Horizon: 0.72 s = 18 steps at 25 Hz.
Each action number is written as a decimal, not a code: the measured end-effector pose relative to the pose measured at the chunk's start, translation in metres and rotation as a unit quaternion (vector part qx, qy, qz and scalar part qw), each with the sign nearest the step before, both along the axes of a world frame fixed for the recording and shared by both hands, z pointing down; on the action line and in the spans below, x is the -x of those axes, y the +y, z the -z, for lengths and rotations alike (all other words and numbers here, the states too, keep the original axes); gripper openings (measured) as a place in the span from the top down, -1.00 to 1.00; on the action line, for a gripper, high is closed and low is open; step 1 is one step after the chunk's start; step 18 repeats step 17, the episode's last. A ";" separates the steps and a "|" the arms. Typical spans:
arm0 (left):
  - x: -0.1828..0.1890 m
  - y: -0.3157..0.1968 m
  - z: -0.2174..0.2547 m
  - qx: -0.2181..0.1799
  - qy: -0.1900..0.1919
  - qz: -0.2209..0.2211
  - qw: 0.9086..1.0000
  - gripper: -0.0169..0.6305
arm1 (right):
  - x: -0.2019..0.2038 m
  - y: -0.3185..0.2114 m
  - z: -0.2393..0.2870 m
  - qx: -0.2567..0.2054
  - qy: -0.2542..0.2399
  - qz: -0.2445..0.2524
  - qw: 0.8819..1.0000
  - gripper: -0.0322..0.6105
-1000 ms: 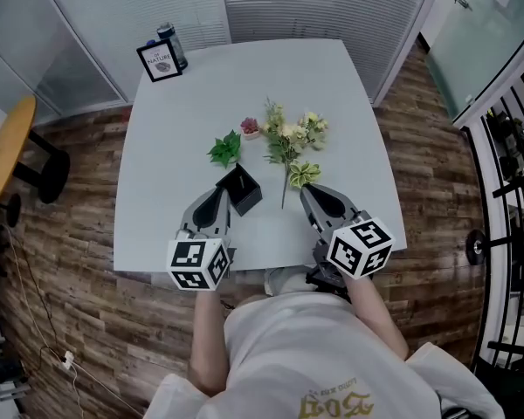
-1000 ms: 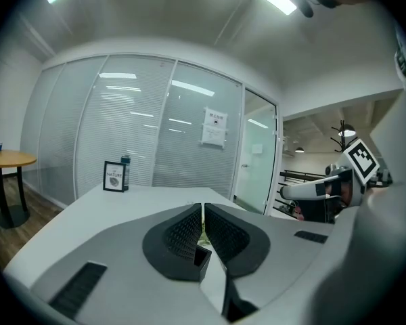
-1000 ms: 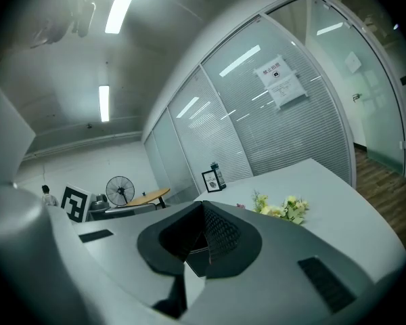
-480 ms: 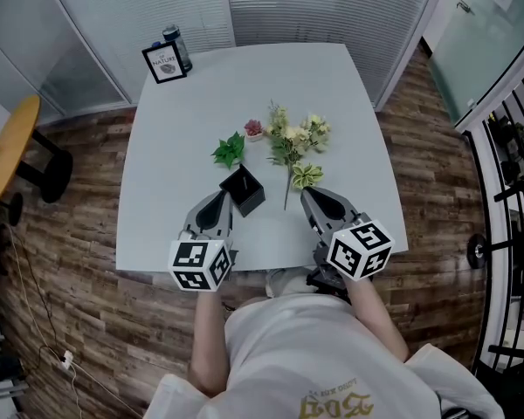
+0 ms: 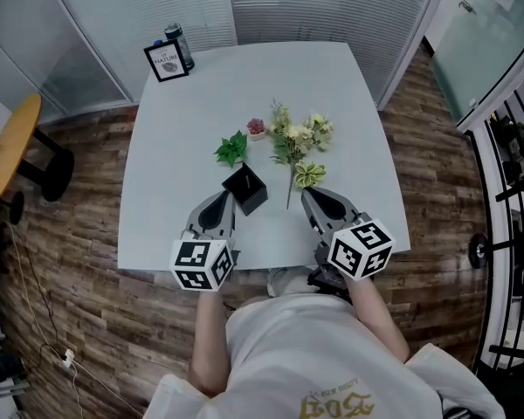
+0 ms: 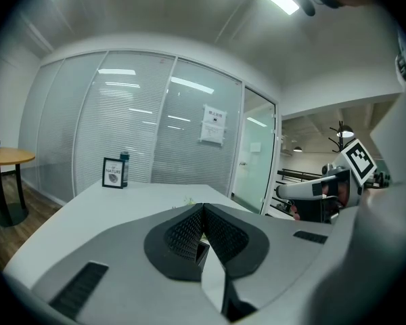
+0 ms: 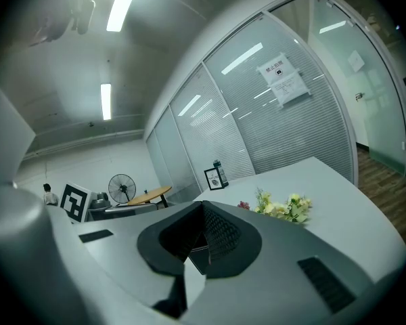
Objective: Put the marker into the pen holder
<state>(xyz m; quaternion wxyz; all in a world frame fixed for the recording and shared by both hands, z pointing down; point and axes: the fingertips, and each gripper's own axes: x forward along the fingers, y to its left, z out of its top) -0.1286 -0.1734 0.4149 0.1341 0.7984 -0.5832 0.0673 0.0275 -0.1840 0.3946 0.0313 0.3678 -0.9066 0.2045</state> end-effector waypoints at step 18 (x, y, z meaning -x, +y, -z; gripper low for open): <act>-0.005 0.005 -0.001 0.000 0.004 -0.008 1.000 0.91 | -0.002 0.007 -0.002 0.006 -0.003 -0.001 1.000 0.85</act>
